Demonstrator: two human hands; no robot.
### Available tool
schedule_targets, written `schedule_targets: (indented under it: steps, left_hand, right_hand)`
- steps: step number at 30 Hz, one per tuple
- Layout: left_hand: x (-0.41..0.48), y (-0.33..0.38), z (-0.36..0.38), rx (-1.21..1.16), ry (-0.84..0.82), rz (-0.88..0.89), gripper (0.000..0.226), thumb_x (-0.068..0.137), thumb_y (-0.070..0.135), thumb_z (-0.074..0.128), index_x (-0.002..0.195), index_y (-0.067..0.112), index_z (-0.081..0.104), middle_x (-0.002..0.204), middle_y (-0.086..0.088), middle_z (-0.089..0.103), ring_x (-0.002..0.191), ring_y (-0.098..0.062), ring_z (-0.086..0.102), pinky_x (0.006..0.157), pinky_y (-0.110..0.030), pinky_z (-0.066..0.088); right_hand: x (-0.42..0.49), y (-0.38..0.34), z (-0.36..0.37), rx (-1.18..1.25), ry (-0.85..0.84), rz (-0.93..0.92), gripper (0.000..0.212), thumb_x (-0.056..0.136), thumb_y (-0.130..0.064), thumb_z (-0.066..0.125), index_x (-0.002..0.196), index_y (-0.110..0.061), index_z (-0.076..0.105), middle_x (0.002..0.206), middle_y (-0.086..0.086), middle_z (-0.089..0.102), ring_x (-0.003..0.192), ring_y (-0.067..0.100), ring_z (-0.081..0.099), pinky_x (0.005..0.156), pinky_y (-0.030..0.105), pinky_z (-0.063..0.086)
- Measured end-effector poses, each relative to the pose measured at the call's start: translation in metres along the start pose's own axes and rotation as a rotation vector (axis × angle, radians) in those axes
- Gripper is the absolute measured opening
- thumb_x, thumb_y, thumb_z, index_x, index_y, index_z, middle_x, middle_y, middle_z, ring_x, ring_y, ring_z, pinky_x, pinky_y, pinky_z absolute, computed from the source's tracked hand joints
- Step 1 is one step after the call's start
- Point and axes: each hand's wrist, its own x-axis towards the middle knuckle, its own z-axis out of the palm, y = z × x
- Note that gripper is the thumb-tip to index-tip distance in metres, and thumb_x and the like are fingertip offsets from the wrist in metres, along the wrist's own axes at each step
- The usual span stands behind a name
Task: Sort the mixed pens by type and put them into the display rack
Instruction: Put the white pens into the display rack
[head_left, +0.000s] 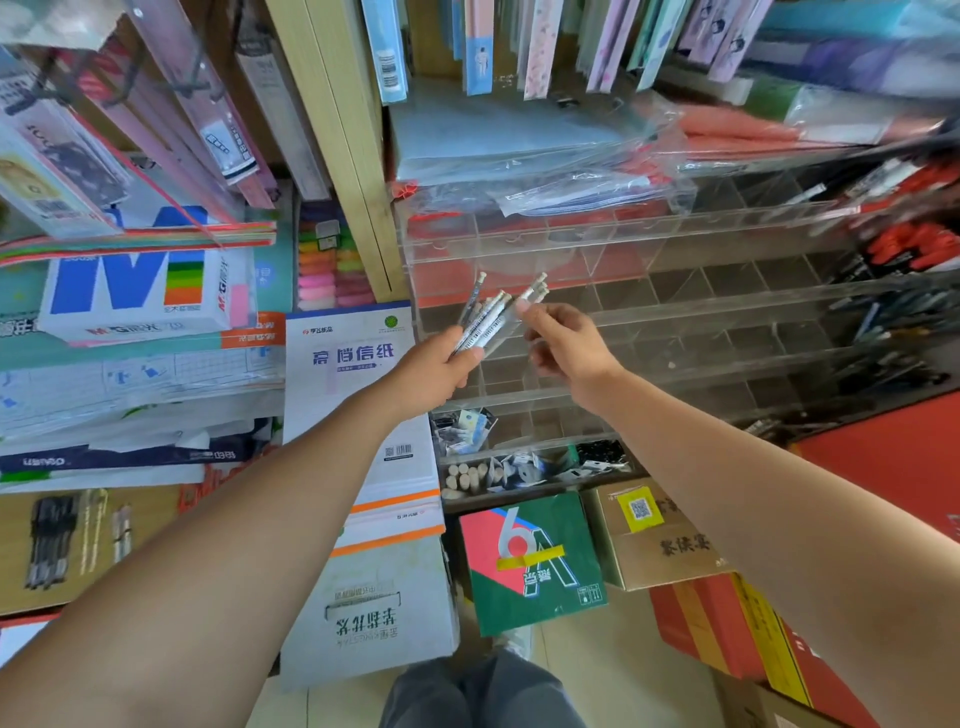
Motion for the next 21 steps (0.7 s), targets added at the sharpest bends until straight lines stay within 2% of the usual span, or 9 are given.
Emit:
schedule_targets:
  steps: [3, 7, 9, 11, 12, 14, 16, 18, 21]
  left_hand:
    - [-0.002, 0.013, 0.008, 0.013, -0.105, 0.023, 0.013, 0.100, 0.032, 0.043, 0.102, 0.020, 0.049, 0.076, 0.000, 0.051, 0.064, -0.012, 0.046, 0.062, -0.031, 0.040]
    - [-0.003, 0.024, 0.011, 0.075, -0.154, 0.008, 0.032, 0.099, 0.037, 0.044, 0.127, 0.023, 0.047, 0.082, 0.001, 0.056, 0.075, -0.013, 0.053, 0.072, -0.035, 0.046]
    - [-0.003, 0.027, 0.009, 0.101, -0.167, 0.001, 0.031, 0.099, 0.035, 0.046, 0.127, 0.020, 0.046, 0.085, 0.002, 0.056, 0.076, -0.013, 0.052, 0.074, -0.034, 0.046]
    - [-0.002, 0.029, 0.007, 0.195, -0.108, 0.008, 0.029, 0.098, 0.033, 0.050, 0.122, 0.018, 0.046, 0.095, 0.000, 0.054, 0.079, -0.014, 0.051, 0.070, -0.030, 0.043]
    - [0.000, 0.029, 0.005, 0.282, -0.036, 0.020, 0.034, 0.096, 0.033, 0.052, 0.125, 0.017, 0.046, 0.107, -0.004, 0.051, 0.087, -0.017, 0.051, 0.073, -0.031, 0.044]
    - [0.003, 0.028, 0.002, 0.461, 0.136, 0.035, 0.044, 0.095, 0.032, 0.053, 0.133, 0.014, 0.043, 0.126, -0.010, 0.041, 0.110, -0.024, 0.047, 0.091, -0.035, 0.042]
    - [0.006, 0.027, -0.001, 0.613, 0.234, 0.035, 0.048, 0.095, 0.031, 0.051, 0.137, 0.010, 0.039, 0.133, -0.013, 0.037, 0.124, -0.029, 0.038, 0.102, -0.037, 0.035]
    - [0.009, 0.024, -0.002, 0.715, 0.223, 0.019, 0.055, 0.095, 0.034, 0.049, 0.141, 0.008, 0.032, 0.141, -0.015, 0.033, 0.133, -0.030, 0.031, 0.108, -0.038, 0.027]
    - [0.013, 0.015, 0.001, 0.775, 0.099, -0.030, 0.071, 0.097, 0.038, 0.048, 0.151, 0.008, 0.012, 0.159, -0.011, 0.011, 0.147, -0.027, 0.009, 0.118, -0.040, 0.009]
  right_hand:
    - [-0.013, 0.001, 0.008, 0.079, -0.171, 0.003, 0.017, 0.088, -0.024, 0.068, 0.088, -0.010, 0.058, 0.070, 0.001, 0.057, 0.051, 0.008, 0.046, 0.047, 0.018, 0.036]
    - [-0.018, 0.002, 0.007, 0.172, -0.143, 0.032, 0.011, 0.089, -0.010, 0.065, 0.079, -0.007, 0.060, 0.061, 0.003, 0.056, 0.046, 0.006, 0.048, 0.044, 0.015, 0.040]
    - [-0.019, 0.001, 0.003, 0.193, -0.127, 0.035, 0.010, 0.090, -0.010, 0.063, 0.081, -0.005, 0.060, 0.058, 0.001, 0.059, 0.046, 0.005, 0.052, 0.046, 0.014, 0.044]
    - [-0.017, -0.004, -0.004, 0.202, -0.062, 0.019, 0.011, 0.090, -0.010, 0.063, 0.081, -0.005, 0.061, 0.062, 0.003, 0.059, 0.047, 0.005, 0.053, 0.048, 0.014, 0.047]
    - [-0.014, -0.008, -0.008, 0.203, -0.002, 0.008, 0.011, 0.090, -0.010, 0.064, 0.081, -0.005, 0.061, 0.065, 0.004, 0.058, 0.047, 0.006, 0.052, 0.048, 0.014, 0.047]
    - [-0.008, -0.019, -0.017, 0.196, 0.137, -0.019, 0.012, 0.089, -0.012, 0.065, 0.081, -0.004, 0.062, 0.067, 0.005, 0.058, 0.046, 0.006, 0.051, 0.048, 0.015, 0.047]
    - [-0.001, -0.030, -0.026, 0.197, 0.247, -0.043, 0.010, 0.089, -0.013, 0.066, 0.084, -0.005, 0.062, 0.068, 0.004, 0.059, 0.048, 0.006, 0.052, 0.049, 0.015, 0.047]
    - [0.006, -0.037, -0.031, 0.212, 0.328, -0.060, 0.010, 0.089, -0.015, 0.067, 0.084, -0.009, 0.062, 0.069, 0.003, 0.060, 0.053, 0.008, 0.054, 0.054, 0.017, 0.050]
    - [0.019, -0.036, -0.028, 0.201, 0.405, -0.064, 0.010, 0.088, -0.016, 0.068, 0.081, -0.012, 0.062, 0.070, 0.002, 0.062, 0.054, 0.008, 0.055, 0.058, 0.019, 0.051]
